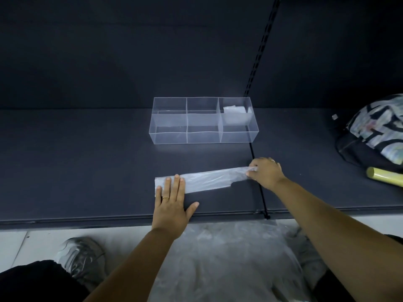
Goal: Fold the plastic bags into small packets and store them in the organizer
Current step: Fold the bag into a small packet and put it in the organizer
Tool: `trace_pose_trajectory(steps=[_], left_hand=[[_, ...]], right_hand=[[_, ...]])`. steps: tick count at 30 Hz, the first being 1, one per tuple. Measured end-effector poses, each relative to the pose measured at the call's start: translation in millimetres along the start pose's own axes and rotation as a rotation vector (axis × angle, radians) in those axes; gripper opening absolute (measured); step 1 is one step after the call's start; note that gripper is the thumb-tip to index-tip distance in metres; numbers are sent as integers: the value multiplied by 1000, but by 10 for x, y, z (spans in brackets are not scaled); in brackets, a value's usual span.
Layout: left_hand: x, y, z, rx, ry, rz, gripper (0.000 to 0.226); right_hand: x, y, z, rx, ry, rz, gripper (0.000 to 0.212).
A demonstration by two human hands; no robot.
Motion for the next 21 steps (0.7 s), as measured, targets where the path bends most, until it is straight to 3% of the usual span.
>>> trace_pose_trajectory(steps=[2, 6, 11, 17, 19, 21], left_hand=[[11, 11, -24, 16, -38, 8, 94], [57, 60, -137, 61, -166, 9, 85], [109, 253, -149, 30, -245, -5, 81], [-291, 463, 875, -459, -322, 48, 103], [-416, 528, 1101, -625, -271, 119, 88], [-444, 624, 1087, -842, -132, 214, 56]], right_hand=[[-52, 15, 35, 190, -31, -53, 8], [-308, -8, 154, 679, -191, -191, 14], [-785, -288, 235, 809, -374, -498, 15], [-1181, -250, -142, 884, -358, -752, 11], [-1255, -182, -320, 889, -310, -803, 9], [-1275, -111, -453, 913, -279, -806, 9]])
Point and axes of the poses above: each hand's wrist, its own x-axis towards the middle knuckle, its own y-axis out of the back of the hand, z = x × y, the point moved 7 cm from there along x, towards the middle knuckle, and after that the axes turned 8 degrees about x, right-handed, at the moved point
